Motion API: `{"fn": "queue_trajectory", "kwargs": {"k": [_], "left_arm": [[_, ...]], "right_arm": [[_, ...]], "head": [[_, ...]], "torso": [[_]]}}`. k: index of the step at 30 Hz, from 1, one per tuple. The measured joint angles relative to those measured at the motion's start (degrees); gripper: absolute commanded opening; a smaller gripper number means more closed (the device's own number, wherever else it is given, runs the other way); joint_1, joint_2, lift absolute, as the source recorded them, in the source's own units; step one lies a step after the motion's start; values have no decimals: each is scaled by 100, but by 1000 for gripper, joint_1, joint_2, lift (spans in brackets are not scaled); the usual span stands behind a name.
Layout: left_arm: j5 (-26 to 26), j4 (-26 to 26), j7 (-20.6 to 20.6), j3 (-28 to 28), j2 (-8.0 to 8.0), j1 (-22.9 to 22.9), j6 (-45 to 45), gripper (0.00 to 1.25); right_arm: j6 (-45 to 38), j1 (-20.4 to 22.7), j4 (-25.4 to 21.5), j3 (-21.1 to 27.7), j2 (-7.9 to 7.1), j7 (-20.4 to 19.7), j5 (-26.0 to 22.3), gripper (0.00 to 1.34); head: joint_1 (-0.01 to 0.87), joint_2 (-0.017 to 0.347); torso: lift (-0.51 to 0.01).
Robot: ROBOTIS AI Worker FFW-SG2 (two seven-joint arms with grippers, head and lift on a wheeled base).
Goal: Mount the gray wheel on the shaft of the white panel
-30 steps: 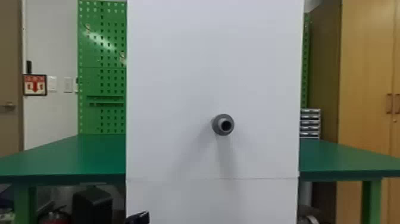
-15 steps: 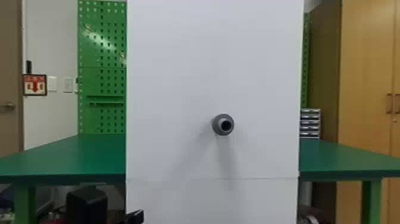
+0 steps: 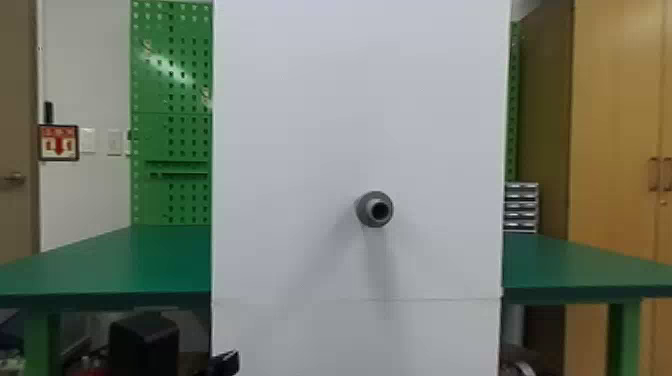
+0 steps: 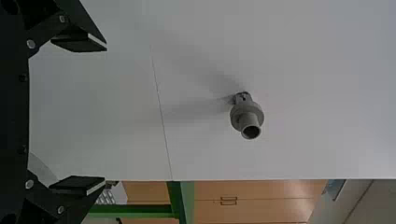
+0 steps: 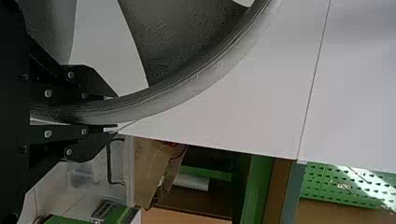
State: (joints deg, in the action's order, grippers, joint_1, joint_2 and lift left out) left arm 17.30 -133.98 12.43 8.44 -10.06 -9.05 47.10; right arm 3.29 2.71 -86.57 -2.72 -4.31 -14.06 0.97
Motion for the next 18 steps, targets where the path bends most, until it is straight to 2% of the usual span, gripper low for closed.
{"fn": "queue_trajectory", "kwargs": {"k": [11, 18], "left_arm": [[-212, -105, -25, -4, -4, 19, -38, 993], [-256, -139, -77, -30, 4, 64, -135, 993]], "right_arm": [[-529, -94, -184, 3, 20, 0, -268, 98], [-1141, -216, -591, 122, 153, 0, -305, 98]], "head": [[38, -13], [38, -13]], "torso": [[-500], [-500]]}}
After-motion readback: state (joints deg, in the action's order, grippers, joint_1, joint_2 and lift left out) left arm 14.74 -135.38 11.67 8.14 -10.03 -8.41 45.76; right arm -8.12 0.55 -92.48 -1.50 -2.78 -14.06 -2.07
